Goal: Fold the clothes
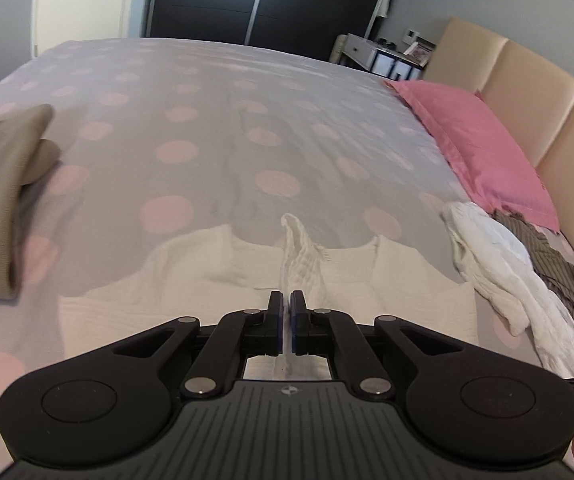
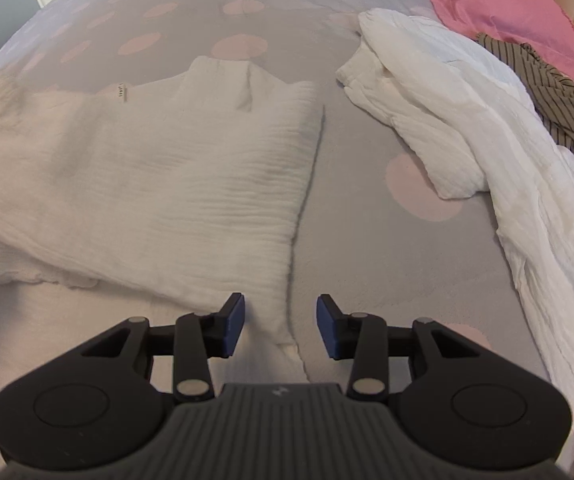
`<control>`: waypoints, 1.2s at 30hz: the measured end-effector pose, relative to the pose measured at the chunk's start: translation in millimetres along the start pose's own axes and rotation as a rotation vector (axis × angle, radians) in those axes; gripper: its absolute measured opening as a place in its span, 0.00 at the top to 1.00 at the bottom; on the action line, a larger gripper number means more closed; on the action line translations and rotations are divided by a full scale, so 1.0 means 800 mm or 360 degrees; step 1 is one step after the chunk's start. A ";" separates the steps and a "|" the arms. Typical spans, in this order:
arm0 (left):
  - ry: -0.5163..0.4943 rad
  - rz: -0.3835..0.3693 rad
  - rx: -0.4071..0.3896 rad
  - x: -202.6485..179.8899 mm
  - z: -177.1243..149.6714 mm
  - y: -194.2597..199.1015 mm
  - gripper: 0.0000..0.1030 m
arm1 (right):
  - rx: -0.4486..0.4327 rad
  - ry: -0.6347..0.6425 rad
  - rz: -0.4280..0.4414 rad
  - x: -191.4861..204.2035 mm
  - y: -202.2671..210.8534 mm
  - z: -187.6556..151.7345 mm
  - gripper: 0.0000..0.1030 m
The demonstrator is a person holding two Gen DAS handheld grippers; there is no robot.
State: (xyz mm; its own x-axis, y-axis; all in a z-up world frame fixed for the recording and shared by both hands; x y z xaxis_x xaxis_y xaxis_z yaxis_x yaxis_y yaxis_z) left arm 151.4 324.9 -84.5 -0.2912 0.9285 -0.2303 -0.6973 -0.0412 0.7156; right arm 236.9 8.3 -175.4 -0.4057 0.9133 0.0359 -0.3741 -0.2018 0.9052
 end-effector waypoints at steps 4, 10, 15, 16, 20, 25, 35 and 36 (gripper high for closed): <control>-0.0002 0.0084 0.0093 0.024 -0.017 -0.005 0.99 | -0.0014 -0.0021 -0.0024 -0.002 -0.004 0.002 0.64; -0.0075 0.0216 0.0319 0.045 -0.063 -0.032 0.99 | 0.0041 -0.0041 -0.0070 -0.005 -0.005 -0.001 0.72; -0.0101 0.0212 0.0383 0.054 -0.088 -0.046 0.98 | 0.0014 -0.0221 0.0031 -0.021 -0.001 0.002 0.72; -0.0101 0.0215 0.0397 0.056 -0.089 -0.046 0.98 | 0.0017 -0.0256 0.0068 -0.022 0.000 0.003 0.71; -0.0098 0.0247 0.0406 0.067 -0.086 -0.040 0.87 | 0.0075 -0.0332 0.0191 -0.018 -0.005 0.001 0.66; -0.0085 0.0262 0.0383 0.083 -0.081 -0.018 0.86 | 0.0103 -0.0297 0.0110 -0.015 -0.012 -0.006 0.95; -0.0118 0.0289 0.0369 0.115 -0.094 0.041 0.82 | 0.0038 -0.0242 -0.0041 -0.029 -0.010 -0.004 0.91; -0.0125 0.0298 0.0371 0.118 -0.098 0.046 0.80 | 0.0042 -0.0237 -0.0049 -0.029 -0.010 -0.005 0.90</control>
Point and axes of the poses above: each gripper's, at about its wrist camera, not at the fingertips, and y roughly against the way its jaws point, x to its left, z to its top, the point moved 6 cm from there along -y, roughly the way its jaws point
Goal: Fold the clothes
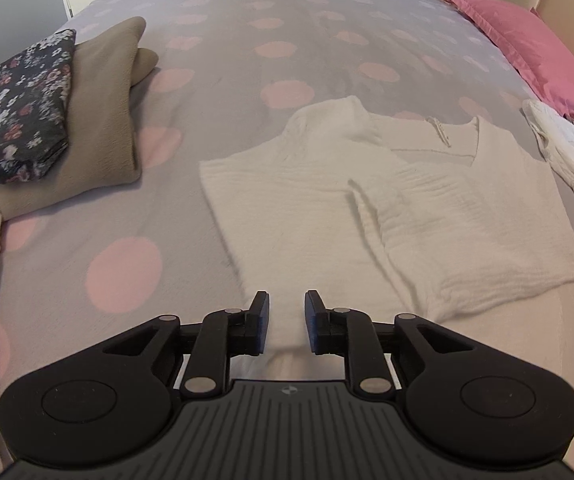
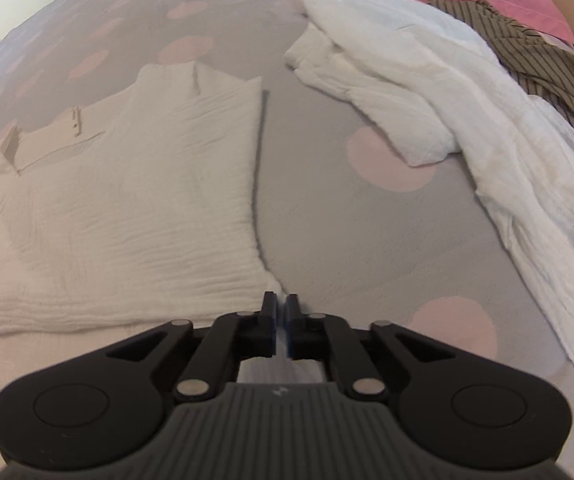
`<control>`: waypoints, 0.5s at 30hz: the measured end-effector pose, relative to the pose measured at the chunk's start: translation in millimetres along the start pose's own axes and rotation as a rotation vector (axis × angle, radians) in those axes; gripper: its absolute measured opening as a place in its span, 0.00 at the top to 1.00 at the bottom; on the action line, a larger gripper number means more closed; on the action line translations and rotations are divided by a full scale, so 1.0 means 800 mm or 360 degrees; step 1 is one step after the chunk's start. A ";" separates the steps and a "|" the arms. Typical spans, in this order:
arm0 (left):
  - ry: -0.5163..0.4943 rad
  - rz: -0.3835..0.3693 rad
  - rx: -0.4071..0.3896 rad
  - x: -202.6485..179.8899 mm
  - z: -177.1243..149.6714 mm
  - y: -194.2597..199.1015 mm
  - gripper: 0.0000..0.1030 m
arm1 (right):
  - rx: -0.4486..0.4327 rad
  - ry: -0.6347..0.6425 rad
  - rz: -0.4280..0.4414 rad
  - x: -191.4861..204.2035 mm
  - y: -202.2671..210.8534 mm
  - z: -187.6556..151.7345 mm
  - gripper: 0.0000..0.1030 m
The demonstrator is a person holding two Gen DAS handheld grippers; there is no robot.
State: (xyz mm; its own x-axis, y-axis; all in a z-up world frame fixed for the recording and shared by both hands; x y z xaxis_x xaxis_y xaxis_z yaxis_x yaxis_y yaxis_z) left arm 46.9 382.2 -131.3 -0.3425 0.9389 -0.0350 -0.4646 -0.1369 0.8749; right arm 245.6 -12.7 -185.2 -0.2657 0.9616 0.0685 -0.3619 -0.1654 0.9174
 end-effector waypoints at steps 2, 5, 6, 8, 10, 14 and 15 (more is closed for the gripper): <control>-0.0011 0.0021 -0.0002 0.007 -0.012 0.006 0.77 | -0.0012 -0.0017 -0.0032 -0.004 0.003 -0.003 0.81; -0.0022 0.0059 0.0011 0.017 -0.033 0.010 0.73 | 0.0008 -0.0042 -0.0030 -0.011 0.009 -0.013 0.79; -0.0033 0.0066 0.0031 0.019 -0.042 0.008 0.73 | 0.0019 -0.0048 -0.0024 -0.014 0.011 -0.018 0.78; -0.0065 0.0072 0.0090 0.021 -0.062 0.004 0.73 | 0.0044 -0.0057 -0.0007 -0.018 0.013 -0.028 0.77; -0.0101 0.0075 0.0133 0.020 -0.079 0.003 0.73 | 0.0079 -0.0048 0.0012 -0.021 0.016 -0.042 0.76; -0.0155 -0.0005 0.0196 0.018 -0.111 0.012 0.69 | 0.0164 0.0007 0.0107 -0.026 0.023 -0.077 0.69; -0.0157 -0.0018 0.0211 0.019 -0.118 0.014 0.61 | 0.0182 0.0026 0.0121 -0.027 0.025 -0.085 0.68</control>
Point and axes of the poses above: each gripper's, at about its wrist camera, not at the fingertips, and y roughly against the way its jaws point, x to its left, z to its top, the point moved 6 cm from there along -y, roughly the way its jaws point
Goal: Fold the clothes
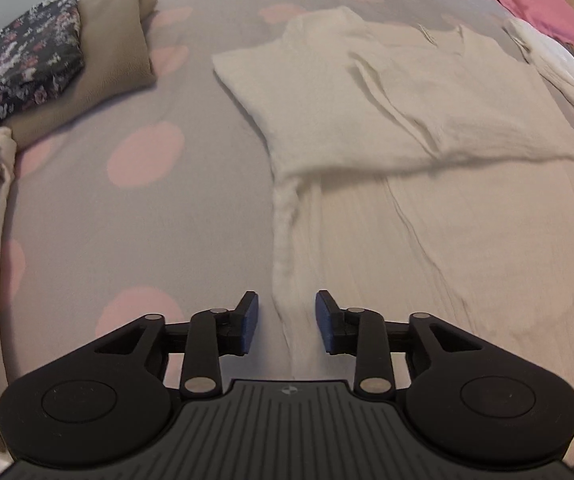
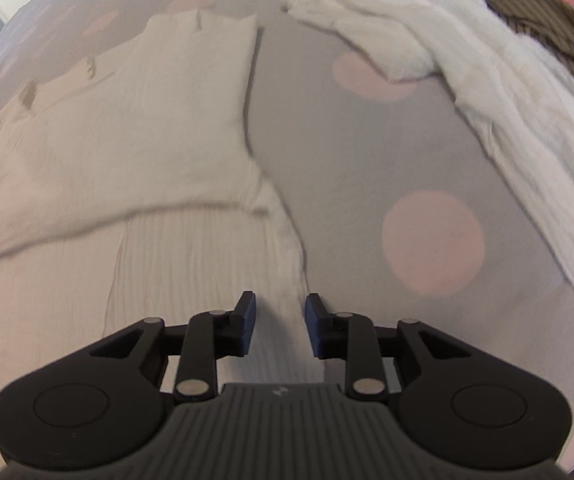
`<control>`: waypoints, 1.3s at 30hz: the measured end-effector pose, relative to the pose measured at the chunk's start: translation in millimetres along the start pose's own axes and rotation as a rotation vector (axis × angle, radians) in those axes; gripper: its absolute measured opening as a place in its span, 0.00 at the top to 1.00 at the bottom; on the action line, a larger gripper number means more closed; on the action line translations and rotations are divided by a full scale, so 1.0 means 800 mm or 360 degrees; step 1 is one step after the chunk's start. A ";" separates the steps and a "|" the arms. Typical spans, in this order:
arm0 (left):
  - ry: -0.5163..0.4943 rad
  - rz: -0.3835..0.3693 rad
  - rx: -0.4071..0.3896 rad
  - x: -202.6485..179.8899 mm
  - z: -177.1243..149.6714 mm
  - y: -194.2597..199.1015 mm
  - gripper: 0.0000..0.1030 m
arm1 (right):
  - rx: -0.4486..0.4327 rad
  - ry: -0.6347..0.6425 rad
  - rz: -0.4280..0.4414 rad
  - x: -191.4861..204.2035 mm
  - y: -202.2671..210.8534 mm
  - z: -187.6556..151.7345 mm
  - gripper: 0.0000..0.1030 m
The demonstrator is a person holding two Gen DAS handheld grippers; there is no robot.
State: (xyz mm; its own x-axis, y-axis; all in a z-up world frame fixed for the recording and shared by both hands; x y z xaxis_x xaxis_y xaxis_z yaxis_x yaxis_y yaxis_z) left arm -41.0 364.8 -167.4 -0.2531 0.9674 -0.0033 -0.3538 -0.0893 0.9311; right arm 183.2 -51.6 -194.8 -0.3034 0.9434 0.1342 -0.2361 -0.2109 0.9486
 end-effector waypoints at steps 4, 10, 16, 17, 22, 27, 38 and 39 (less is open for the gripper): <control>-0.0004 -0.0039 0.0097 -0.001 -0.034 0.000 0.58 | 0.0089 0.0077 0.0032 -0.005 0.003 -0.036 0.65; -0.0087 -0.0084 0.0221 -0.019 -0.090 0.008 0.57 | 0.0169 0.0254 0.0041 -0.005 0.015 -0.084 0.62; -0.0181 -0.0094 0.0340 -0.046 -0.132 0.018 0.58 | 0.0318 0.0336 0.0021 -0.009 0.025 -0.137 0.62; -0.0201 -0.0089 0.0357 -0.051 -0.138 0.019 0.59 | 0.0343 0.0366 0.0014 -0.008 0.025 -0.145 0.62; -0.0304 -0.0068 0.0391 -0.075 -0.153 0.025 0.87 | 0.0341 0.0469 -0.0013 -0.001 0.033 -0.162 0.90; -0.0276 -0.0077 0.0348 -0.074 -0.149 0.037 0.97 | 0.0253 0.0441 0.0000 -0.001 0.055 -0.155 0.93; -0.0027 -0.0105 0.0055 -0.022 -0.068 0.078 0.98 | -0.0042 0.0206 0.0023 -0.015 0.102 -0.075 0.93; -0.0028 -0.0098 0.0031 -0.019 -0.059 0.082 0.98 | -0.0066 0.0206 0.0016 -0.016 0.103 -0.067 0.93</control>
Point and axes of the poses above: each gripper's, at about its wrist camera, not at the fingertips, and y roughly against the way its jaws point, x to its left, z to its top, the point moved 6 cm from there along -y, roughly the way its jaws point
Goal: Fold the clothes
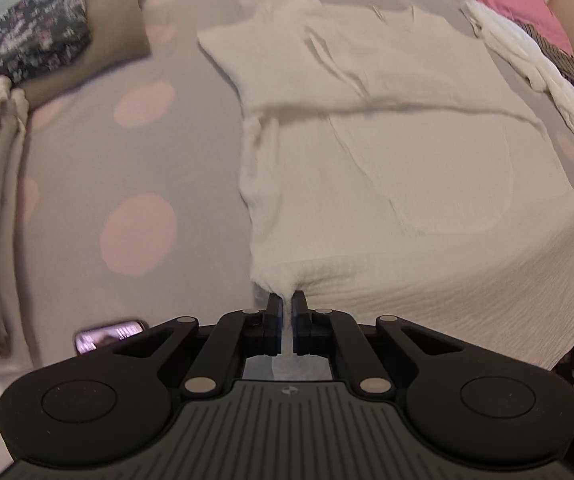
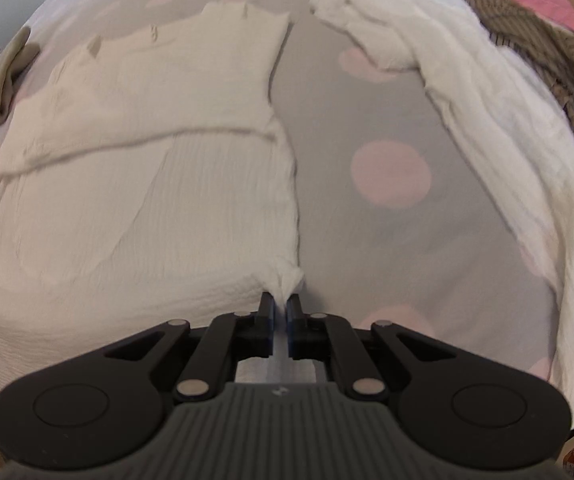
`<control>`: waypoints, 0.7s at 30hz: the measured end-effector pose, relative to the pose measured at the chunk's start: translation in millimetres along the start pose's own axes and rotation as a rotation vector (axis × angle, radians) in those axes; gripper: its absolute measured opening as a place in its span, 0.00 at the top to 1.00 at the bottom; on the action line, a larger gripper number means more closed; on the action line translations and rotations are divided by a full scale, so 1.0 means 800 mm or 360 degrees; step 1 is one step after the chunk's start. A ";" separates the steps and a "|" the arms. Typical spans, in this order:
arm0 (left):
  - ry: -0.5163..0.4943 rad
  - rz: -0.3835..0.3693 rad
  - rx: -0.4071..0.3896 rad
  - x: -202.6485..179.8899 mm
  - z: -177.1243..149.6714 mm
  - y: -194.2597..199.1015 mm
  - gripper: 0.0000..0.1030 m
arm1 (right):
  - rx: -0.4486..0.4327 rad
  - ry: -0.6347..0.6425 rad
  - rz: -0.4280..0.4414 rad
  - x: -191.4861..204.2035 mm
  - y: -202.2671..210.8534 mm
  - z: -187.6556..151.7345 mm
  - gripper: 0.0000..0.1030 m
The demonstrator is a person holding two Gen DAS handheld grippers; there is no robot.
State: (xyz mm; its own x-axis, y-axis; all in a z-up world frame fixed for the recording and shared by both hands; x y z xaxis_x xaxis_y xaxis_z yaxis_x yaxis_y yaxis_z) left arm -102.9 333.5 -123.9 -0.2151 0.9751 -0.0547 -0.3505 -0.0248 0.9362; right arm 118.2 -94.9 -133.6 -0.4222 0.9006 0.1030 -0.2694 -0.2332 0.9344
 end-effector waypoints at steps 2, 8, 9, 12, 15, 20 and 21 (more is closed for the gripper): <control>0.0002 0.0003 -0.0052 0.006 0.018 0.009 0.98 | -0.0050 0.0002 -0.0006 0.001 0.002 0.020 0.94; 0.0019 0.0049 -0.0163 0.024 0.079 0.006 0.98 | -0.0221 0.0032 -0.0029 0.019 0.004 0.084 0.94; 0.0019 0.0059 -0.0184 0.027 0.088 0.004 0.98 | -0.0245 0.0043 -0.0042 0.023 0.003 0.093 0.93; 0.0035 0.0077 -0.0213 0.031 0.110 -0.006 0.98 | -0.0269 0.0082 -0.0107 0.031 -0.007 0.113 0.93; 0.0031 0.0101 -0.0196 0.030 0.120 -0.018 0.97 | -0.0249 0.0101 -0.0144 0.036 -0.023 0.122 0.93; -0.0069 0.0148 -0.0167 0.020 0.120 -0.032 0.88 | -0.0232 0.0124 -0.0146 0.041 -0.033 0.121 0.87; -0.0089 0.0172 -0.0180 0.019 0.119 -0.030 0.87 | -0.0244 0.0123 -0.0154 0.040 -0.033 0.120 0.87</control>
State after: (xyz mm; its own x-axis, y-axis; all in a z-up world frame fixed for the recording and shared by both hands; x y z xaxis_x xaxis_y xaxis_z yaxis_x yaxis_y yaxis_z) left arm -10.7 370.0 -114.2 -0.2072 0.9760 0.0666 -0.4291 -0.1519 0.8904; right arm 195.1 -24.9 -121.8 -0.4512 0.8923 -0.0169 -0.4383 -0.2050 0.8751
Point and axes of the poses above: each gripper's, at about its wrist camera, not at the fingertips, and y roughly against the way its jaws point, x to its left, z to its top, the point moved 6 cm from there along -y, roughly the way its jaws point
